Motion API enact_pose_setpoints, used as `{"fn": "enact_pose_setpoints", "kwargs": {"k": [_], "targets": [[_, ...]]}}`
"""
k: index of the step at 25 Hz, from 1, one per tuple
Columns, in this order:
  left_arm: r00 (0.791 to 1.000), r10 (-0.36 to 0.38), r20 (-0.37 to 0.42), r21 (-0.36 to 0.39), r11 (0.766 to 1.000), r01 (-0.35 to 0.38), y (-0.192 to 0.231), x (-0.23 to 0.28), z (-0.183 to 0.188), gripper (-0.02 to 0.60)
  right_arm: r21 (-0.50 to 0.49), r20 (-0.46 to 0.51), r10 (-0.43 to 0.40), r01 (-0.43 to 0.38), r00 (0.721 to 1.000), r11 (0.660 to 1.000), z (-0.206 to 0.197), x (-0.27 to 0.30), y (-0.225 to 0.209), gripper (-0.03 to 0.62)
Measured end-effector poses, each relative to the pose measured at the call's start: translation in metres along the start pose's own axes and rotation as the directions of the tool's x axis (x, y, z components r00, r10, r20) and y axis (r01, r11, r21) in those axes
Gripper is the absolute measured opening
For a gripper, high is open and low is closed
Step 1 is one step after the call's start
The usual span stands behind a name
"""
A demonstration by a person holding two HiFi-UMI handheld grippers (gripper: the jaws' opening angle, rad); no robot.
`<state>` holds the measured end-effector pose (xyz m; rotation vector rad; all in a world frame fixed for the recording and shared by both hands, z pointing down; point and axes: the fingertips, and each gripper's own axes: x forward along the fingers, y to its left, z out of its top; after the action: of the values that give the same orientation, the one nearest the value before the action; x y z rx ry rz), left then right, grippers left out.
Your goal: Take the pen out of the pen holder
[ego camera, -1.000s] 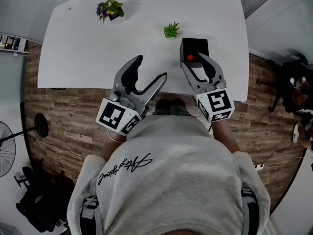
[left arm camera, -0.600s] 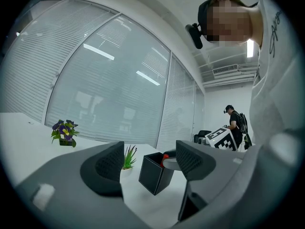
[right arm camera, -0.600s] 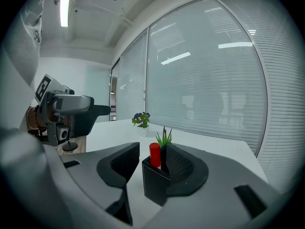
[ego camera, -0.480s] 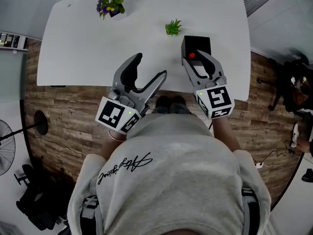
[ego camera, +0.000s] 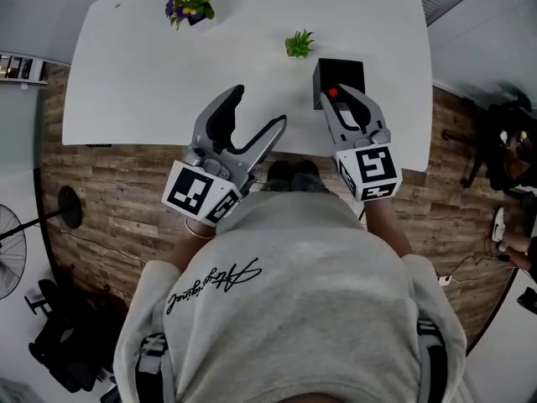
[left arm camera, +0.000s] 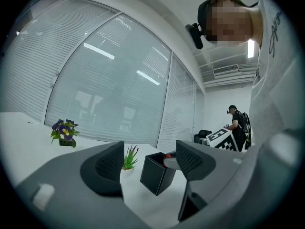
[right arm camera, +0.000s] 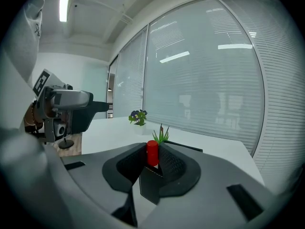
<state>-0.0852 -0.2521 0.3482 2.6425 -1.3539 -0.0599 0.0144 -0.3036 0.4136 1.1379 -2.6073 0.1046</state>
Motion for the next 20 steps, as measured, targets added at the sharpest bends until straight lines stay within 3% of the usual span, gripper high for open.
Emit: {"fn": "enact_pose_setpoints", "kwargs": {"k": [20], "targets": [[1.0, 0.005, 0.011, 0.008, 1.0, -0.005, -0.0028, 0.0007, 0.0031, 0.325, -0.006, 0.007, -0.016, 0.016, 1.0, 1.0, 0.0025, -0.0027, -0.0033, 0.064]]}}
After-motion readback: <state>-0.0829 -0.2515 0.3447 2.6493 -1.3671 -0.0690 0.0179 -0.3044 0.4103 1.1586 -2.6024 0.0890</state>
